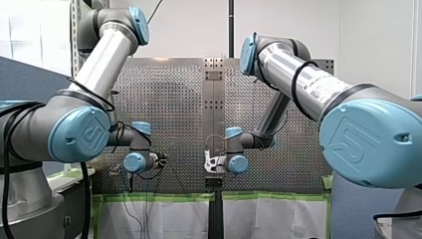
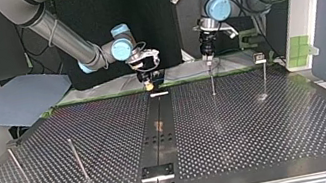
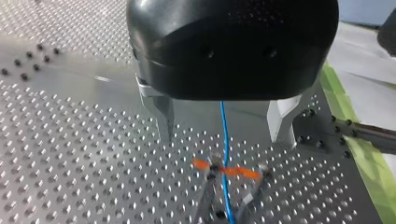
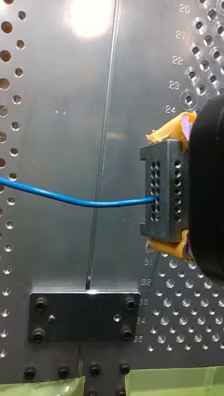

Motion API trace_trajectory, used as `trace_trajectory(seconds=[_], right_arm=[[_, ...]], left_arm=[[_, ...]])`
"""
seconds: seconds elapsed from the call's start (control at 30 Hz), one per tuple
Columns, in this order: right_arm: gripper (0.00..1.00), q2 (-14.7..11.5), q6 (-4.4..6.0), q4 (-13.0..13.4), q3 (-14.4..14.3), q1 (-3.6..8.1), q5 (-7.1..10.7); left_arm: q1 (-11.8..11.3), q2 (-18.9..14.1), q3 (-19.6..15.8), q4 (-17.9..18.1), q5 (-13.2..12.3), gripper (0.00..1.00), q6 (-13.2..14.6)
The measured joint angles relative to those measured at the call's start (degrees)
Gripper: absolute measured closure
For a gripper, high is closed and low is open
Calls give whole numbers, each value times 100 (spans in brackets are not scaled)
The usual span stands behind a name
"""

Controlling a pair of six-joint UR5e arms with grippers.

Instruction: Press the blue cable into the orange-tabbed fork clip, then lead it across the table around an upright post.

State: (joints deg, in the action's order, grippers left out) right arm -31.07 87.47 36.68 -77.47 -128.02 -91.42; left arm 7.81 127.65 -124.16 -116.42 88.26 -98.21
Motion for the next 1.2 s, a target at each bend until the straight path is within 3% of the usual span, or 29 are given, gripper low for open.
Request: trace_trajectory(seconds=[0.4,0.67,1.07,1.2], right_arm=[[100,7,-8,-2,0,0,0],[100,15,-9,-4,-1,0,0],[100,39,-9,-9,-1,0,0],[100,47,-13,-7,-1,0,0]], left_arm=[[590,79,587,-585,536,0,-225],[976,354,972,-943,923,0,-223],[1510,639,1521,-1043,1471,0,-145],[1508,640,1706,-1056,1657,0,-87]])
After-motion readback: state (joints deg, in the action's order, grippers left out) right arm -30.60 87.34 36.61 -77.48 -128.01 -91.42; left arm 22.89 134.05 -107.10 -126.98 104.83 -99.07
